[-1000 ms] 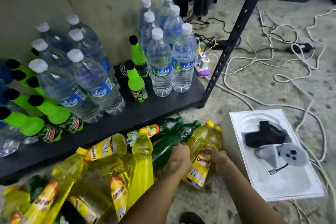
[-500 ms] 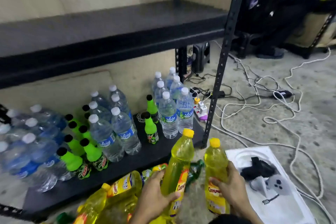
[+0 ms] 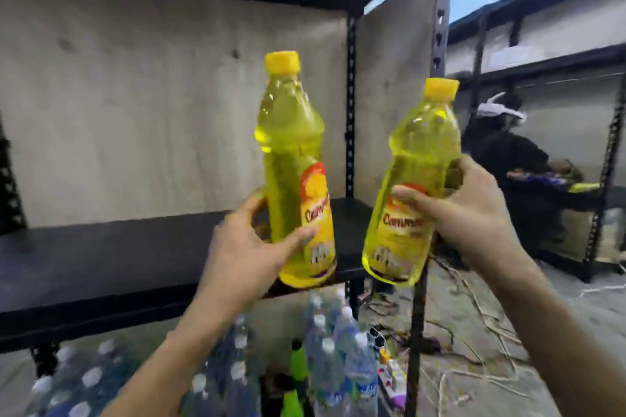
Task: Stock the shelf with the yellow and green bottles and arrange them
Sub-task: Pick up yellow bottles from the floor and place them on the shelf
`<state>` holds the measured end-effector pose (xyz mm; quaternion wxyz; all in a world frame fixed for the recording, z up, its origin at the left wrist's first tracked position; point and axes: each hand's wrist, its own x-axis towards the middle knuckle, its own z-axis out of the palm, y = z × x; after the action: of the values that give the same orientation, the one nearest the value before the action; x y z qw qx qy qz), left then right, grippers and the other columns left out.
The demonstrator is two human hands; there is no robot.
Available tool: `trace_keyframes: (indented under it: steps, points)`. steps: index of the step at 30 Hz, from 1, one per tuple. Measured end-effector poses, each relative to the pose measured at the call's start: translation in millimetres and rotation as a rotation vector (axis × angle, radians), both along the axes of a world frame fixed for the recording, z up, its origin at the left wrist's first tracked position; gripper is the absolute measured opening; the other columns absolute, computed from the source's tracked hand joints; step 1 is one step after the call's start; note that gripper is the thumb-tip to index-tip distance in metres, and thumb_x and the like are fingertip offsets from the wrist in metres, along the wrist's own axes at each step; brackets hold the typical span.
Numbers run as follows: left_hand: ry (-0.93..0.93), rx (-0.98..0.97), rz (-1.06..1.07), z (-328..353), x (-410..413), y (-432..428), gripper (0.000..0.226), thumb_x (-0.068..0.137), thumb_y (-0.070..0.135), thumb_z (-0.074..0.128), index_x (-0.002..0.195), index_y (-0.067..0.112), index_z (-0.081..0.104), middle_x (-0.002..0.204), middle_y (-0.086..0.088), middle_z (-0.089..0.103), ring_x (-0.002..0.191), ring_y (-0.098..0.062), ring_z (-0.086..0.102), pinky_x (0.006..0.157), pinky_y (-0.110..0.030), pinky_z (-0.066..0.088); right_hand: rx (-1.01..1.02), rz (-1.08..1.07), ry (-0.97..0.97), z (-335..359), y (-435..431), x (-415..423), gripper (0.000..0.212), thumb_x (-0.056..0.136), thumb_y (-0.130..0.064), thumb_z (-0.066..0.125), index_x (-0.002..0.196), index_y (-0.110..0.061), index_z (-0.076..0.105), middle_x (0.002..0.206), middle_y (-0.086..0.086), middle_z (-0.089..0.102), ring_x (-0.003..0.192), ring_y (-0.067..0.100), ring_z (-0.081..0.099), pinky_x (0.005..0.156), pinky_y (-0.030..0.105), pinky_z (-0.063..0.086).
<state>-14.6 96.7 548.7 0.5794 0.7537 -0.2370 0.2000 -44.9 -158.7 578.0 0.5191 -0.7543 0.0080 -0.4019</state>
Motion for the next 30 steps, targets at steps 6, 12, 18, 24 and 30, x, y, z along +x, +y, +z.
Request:
trace_keyframes:
  steps: [6,12,18,24,30]
  points:
    - [-0.057,0.053,0.234,33,155,-37,0.061,0.063,0.037,0.089,0.118,0.032,0.062,0.113,0.007,0.07,0.102,-0.014,0.067,0.095,-0.036,0.054,-0.018,-0.094,0.068,51,17,133,0.06,0.063,-0.032,0.091,0.109,-0.015,0.057,0.105,0.004,0.066,0.093,0.019,0.065,0.079,0.03,0.054]
    - [0.074,0.048,0.336,19,260,-73,0.062,0.071,0.033,0.087,0.125,0.016,0.061,0.122,-0.007,0.068,0.108,-0.027,0.065,0.088,-0.031,0.049,-0.031,-0.141,0.18,37,18,243,0.066,0.064,-0.022,0.091,0.116,-0.009,0.052,0.117,0.014,0.062,0.107,0.035,0.064,0.089,0.048,0.056]
    - [0.133,-0.029,0.298,-2,318,-97,0.066,0.074,0.032,0.085,0.13,0.013,0.057,0.128,-0.009,0.065,0.116,-0.03,0.062,0.1,-0.042,0.05,0.068,-0.201,0.227,17,9,310,0.069,0.073,-0.02,0.086,0.126,-0.005,0.045,0.128,0.018,0.056,0.116,0.037,0.059,0.097,0.046,0.052]
    - [0.105,0.069,0.232,-18,339,-102,0.071,0.076,0.033,0.083,0.137,0.013,0.051,0.134,-0.008,0.061,0.122,-0.028,0.058,0.1,-0.038,0.046,0.011,-0.208,0.251,12,1,337,0.068,0.074,-0.021,0.085,0.125,-0.007,0.042,0.127,0.018,0.057,0.115,0.039,0.061,0.092,0.049,0.055]
    - [0.254,0.228,0.19,-15,333,-91,0.089,0.073,0.027,0.086,0.146,0.011,0.038,0.145,-0.01,0.051,0.131,-0.029,0.05,0.106,-0.04,0.044,-0.015,-0.206,0.327,9,3,325,0.074,0.075,-0.021,0.086,0.132,-0.007,0.041,0.133,0.017,0.054,0.122,0.037,0.057,0.094,0.044,0.053]
